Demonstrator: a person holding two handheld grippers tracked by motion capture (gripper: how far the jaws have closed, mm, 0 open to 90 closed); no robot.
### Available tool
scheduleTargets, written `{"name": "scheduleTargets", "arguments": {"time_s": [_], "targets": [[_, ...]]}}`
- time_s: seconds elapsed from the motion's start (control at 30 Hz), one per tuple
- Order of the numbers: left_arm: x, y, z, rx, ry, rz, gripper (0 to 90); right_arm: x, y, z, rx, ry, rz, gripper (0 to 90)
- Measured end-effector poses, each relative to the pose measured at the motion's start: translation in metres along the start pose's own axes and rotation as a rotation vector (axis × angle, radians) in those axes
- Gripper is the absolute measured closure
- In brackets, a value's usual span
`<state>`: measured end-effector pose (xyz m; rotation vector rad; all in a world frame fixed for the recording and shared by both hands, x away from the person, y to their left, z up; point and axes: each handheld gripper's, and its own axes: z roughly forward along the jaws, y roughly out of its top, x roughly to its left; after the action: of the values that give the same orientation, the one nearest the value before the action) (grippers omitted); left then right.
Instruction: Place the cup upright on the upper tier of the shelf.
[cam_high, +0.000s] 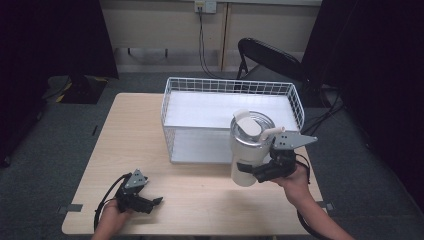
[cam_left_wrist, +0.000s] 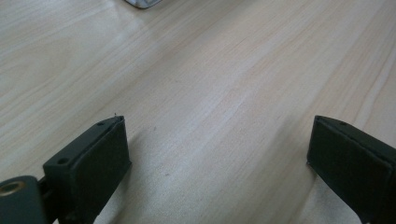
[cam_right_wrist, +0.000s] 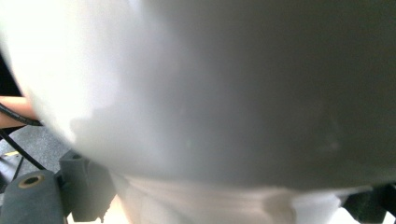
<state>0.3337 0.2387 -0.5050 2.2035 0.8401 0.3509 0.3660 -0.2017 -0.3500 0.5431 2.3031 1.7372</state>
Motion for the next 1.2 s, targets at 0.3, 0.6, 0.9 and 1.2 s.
{"name": "scheduleTargets", "arguments": {"time_s": [0.3, 0.6, 0.9, 1.2], "targets": [[0.000, 0.000, 0.000, 0.000, 0.001, 0.002, 5.0, -0.004, 0.016, -0.004, -0.008, 0.000, 0.017, 10.1], [0.000, 0.000, 0.000, 0.000, 0.000, 0.000, 5.0, -0.009, 0.029, -0.007, -0.007, -0.013, 0.024, 10.1], [0.000, 0.000, 0.000, 0.000, 0.001, 0.002, 5.0, -0.014, 0.040, -0.011, -0.013, -0.029, 0.035, 10.1], [0.000, 0.000, 0.000, 0.000, 0.000, 0.000, 5.0, -0.017, 0.055, -0.017, -0.026, -0.045, 0.030, 10.2]]}}
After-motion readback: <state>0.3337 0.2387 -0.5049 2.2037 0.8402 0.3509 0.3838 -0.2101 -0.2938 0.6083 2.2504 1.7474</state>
